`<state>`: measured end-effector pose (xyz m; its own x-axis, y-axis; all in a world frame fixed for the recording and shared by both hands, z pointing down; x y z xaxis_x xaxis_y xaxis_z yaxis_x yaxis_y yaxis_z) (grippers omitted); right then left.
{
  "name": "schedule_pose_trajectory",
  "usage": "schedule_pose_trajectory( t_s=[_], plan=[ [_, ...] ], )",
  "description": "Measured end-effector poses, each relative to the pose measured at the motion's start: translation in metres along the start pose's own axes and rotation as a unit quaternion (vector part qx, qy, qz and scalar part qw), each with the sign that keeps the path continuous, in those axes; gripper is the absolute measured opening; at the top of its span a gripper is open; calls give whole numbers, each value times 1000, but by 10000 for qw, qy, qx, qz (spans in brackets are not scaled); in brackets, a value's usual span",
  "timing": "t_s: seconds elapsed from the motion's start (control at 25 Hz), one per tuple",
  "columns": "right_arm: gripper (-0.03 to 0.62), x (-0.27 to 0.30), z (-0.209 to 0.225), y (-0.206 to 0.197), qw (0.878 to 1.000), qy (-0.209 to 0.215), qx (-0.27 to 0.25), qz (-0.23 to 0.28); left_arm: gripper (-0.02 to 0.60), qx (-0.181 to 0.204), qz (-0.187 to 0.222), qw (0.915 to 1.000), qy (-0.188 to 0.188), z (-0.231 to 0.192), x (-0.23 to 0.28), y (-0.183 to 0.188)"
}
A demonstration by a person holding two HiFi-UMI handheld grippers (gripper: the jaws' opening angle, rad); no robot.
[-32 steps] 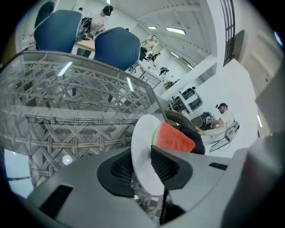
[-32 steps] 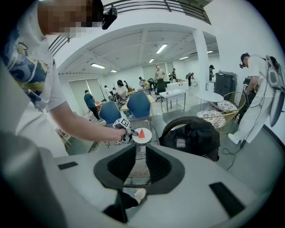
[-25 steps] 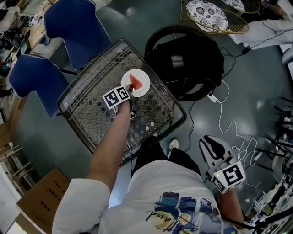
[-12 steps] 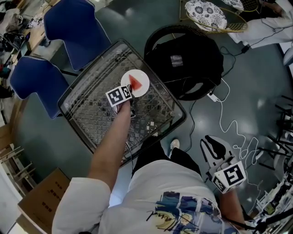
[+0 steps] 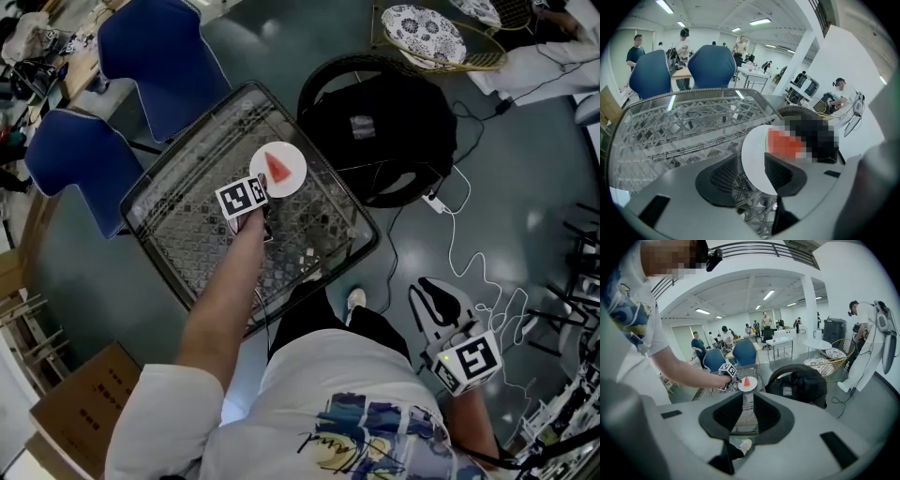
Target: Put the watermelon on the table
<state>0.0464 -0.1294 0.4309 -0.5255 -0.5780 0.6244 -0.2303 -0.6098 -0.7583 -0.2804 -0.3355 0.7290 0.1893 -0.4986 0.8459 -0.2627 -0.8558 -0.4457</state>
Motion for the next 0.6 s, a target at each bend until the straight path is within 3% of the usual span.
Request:
schedule_pose_trajectory(
  t_s=[0.28,0.6],
  plan=[
    [74,-7,2,-7,9988,362,-193,275,169,-115,505,9984,-210,8,-51,-6],
    [74,-32,1,-19,9900,1107,-610,620,150,-322,1306,9891,-603,31,-168,-46]
  ],
)
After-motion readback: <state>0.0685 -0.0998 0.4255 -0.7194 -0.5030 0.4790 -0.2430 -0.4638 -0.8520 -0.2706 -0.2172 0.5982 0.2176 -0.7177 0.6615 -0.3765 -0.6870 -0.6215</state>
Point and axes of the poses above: the fingertips, and each gripper's own axes: x forward along the fingers, z to its right, y out of its top, the point moved 2 cm from there along -x, backward along the fingers
